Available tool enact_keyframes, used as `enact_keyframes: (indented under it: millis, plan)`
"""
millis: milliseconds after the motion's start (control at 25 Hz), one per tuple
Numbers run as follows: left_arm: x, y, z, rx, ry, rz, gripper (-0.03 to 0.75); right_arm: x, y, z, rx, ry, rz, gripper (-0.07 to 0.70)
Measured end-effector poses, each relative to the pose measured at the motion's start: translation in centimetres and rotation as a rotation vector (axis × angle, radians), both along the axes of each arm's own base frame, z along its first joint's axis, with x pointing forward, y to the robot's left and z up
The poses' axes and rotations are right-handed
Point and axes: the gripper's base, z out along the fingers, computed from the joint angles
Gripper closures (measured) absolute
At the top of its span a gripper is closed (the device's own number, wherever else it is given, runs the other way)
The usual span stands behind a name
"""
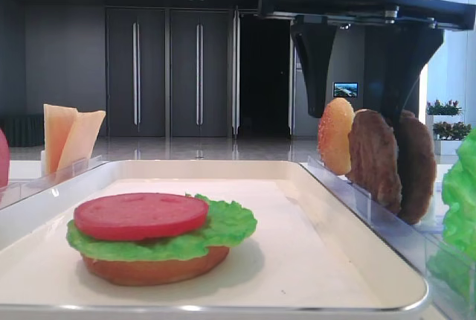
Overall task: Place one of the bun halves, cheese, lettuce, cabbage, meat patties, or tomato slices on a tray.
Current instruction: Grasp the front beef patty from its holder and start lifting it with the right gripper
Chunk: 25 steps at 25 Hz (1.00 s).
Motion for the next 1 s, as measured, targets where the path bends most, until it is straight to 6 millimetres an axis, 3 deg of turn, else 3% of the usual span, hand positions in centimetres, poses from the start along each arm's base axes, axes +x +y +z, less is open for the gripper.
enact_keyframes:
  millis: [560,680,1000]
  plan:
    - [0.0,0.0,0.0,0.000,0.000,0.000,0.388,0.6,0.4,-2.1,-0.031,0.039,0.036,0.172]
    - [0.0,0.0,0.0,0.000,0.000,0.000,0.388,0.6,0.4,-2.1,-0.037,0.034,0.041,0.222]
    - [0.0,0.0,0.0,0.000,0.000,0.000,0.388,0.6,0.3,-2.1,-0.048,0.031,0.047,0.454]
